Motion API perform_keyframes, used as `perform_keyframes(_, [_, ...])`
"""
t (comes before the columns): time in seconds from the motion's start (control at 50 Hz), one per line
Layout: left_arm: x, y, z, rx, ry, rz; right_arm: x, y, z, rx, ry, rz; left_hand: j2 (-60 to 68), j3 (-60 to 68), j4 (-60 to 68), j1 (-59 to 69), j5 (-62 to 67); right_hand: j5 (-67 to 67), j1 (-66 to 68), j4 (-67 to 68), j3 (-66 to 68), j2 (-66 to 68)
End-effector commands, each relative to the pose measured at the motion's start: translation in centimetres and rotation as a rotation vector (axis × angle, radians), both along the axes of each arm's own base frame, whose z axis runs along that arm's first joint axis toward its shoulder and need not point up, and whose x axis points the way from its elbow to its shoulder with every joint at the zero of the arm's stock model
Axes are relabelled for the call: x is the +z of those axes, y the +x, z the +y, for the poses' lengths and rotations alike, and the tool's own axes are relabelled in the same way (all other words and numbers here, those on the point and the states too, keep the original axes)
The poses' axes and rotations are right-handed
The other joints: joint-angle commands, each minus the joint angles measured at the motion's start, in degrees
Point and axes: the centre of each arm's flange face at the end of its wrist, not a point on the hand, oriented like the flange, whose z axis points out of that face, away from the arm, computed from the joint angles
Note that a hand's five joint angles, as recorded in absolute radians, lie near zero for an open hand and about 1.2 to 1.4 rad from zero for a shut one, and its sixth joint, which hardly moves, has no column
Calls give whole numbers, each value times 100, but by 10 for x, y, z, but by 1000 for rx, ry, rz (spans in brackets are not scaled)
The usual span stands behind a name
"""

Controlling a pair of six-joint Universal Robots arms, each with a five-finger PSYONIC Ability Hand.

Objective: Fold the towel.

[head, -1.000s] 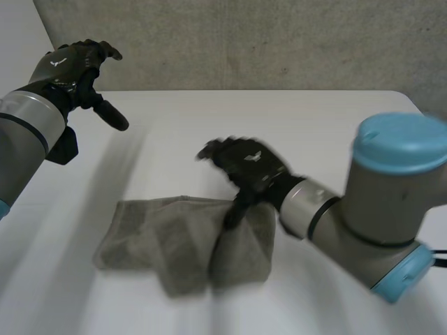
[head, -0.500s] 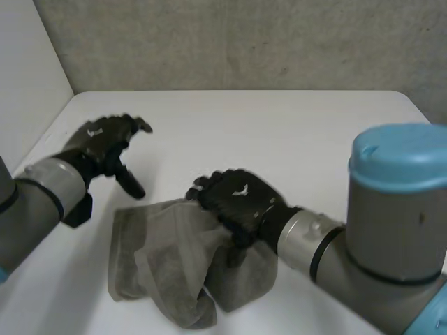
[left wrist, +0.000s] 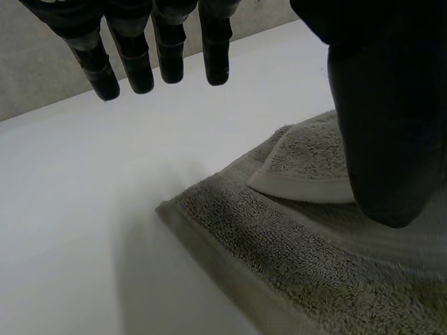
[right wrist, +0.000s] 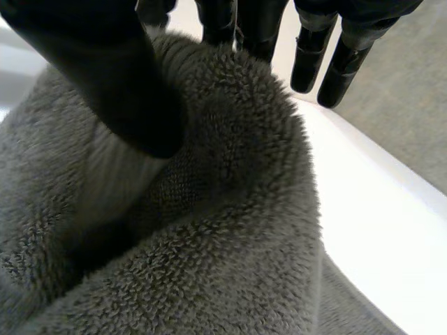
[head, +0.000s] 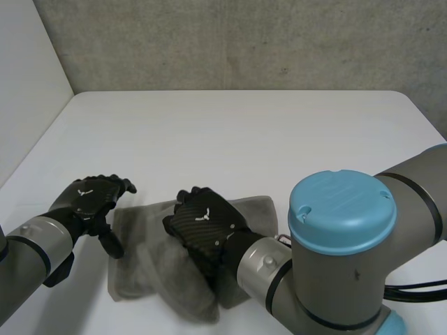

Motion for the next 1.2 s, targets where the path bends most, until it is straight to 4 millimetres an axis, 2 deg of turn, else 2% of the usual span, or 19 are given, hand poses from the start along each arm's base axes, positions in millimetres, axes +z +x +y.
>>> perform_keyframes(0.02, [3, -7, 1, -27, -22, 4, 11, -26, -67, -190, -26, -58, -204, -298, -336, -240, -102, 1222, 1241, -436, -249, 1049])
perform_keyframes(0.04, [3, -7, 1, -27, -22, 4, 11, -26, -67, -191, -26, -58, -204, -298, -336, -240, -102, 1222, 1241, -436, -249, 1049])
perform_keyframes(0.06, [4, -9, 1, -34, -26, 6, 19, -43, -87, -255, -39, -74, -204, -298, -336, -240, -102, 1222, 1241, -436, -249, 1049])
perform_keyframes(0.08, [4, -9, 1, -34, -26, 6, 19, -43, -87, -256, -39, -74, -204, -298, -336, -240, -102, 1222, 1241, -436, -249, 1049])
perform_keyframes(0.12, [5, -13, 2, -47, -37, 8, 30, -76, -115, -358, -57, -89, -221, -298, -336, -256, -119, 1222, 1241, -436, -249, 1049])
perform_keyframes(0.14, [5, -13, 2, -47, -37, 8, 30, -76, -115, -359, -57, -89, -221, -298, -336, -256, -119, 1222, 1241, -436, -249, 1049])
perform_keyframes(0.18, [4, -15, 2, -55, -45, 11, 32, -108, -142, -442, -56, -95, -221, -298, -336, -256, -119, 1222, 1241, -436, -249, 1049])
perform_keyframes(0.2, [4, -15, 2, -55, -45, 11, 32, -109, -142, -443, -56, -95, -221, -298, -336, -256, -119, 1222, 1241, -436, -249, 1049])
perform_keyframes(0.24, [1, -17, 2, -64, -43, 9, 28, -142, -168, -526, -37, -93, -221, -298, -336, -256, -119, 1222, 1241, -436, -249, 1049])
perform_keyframes(0.26, [-1, -20, 3, -73, -38, 8, 28, -142, -168, -526, -37, -93, -221, -298, -336, -256, -119, 1222, 1241, -436, -249, 1049])
perform_keyframes(0.34, [-7, -32, 10, -122, -25, 8, 17, -168, -180, -573, 11, -84, -238, -298, -336, -273, -135, 1222, 1241, -436, -249, 1049])
perform_keyframes(0.48, [-6, -60, 18, -212, -82, 39, 3, -169, -173, -561, 69, -73, -305, -298, -336, -340, -203, 1222, 1241, -436, -249, 1049])
perform_keyframes(0.52, [-5, -68, 19, -238, -104, 50, 2, -169, -173, -561, 73, -73, -356, -298, -336, -391, -253, 757, 776, -436, -249, 584])
perform_keyframes(0.56, [-2, -85, 23, -291, -152, 82, 1, -169, -172, -564, 79, -73, -356, -298, -336, -391, -253, -2105, -2086, -436, -249, -2279])
perform_keyframes(0.58, [-2, -86, 23, -291, -152, 83, 1, -169, -172, -564, 79, -73, -356, -298, -336, -391, -253, -2119, -2100, -436, -249, -2293])
perform_keyframes(0.62, [0, -103, 23, -337, -198, 107, -1, -168, -169, -564, 97, -77, -356, -298, -336, -391, -253, -3611, -3592, -436, -249, -3785])
perform_keyframes(0.8, [-12, -145, 9, -404, -213, 122, 0, -158, -159, -531, 102, -86, -255, -298, -336, -290, -152, -3667, -3648, -436, -249, -3840])
perform_keyframes(0.9, [-37, -171, 1, -432, -156, 119, -2, -157, -158, -531, 101, -82, -238, -298, -336, -273, -136, -3700, -3681, -436, -249, -3874])
perform_keyframes(1.2, [-68, -204, -19, -437, -110, 204, -4, -149, -156, -520, 105, -123, -2, -298, -336, -38, 100, -3751, -3732, -436, -249, -3924])
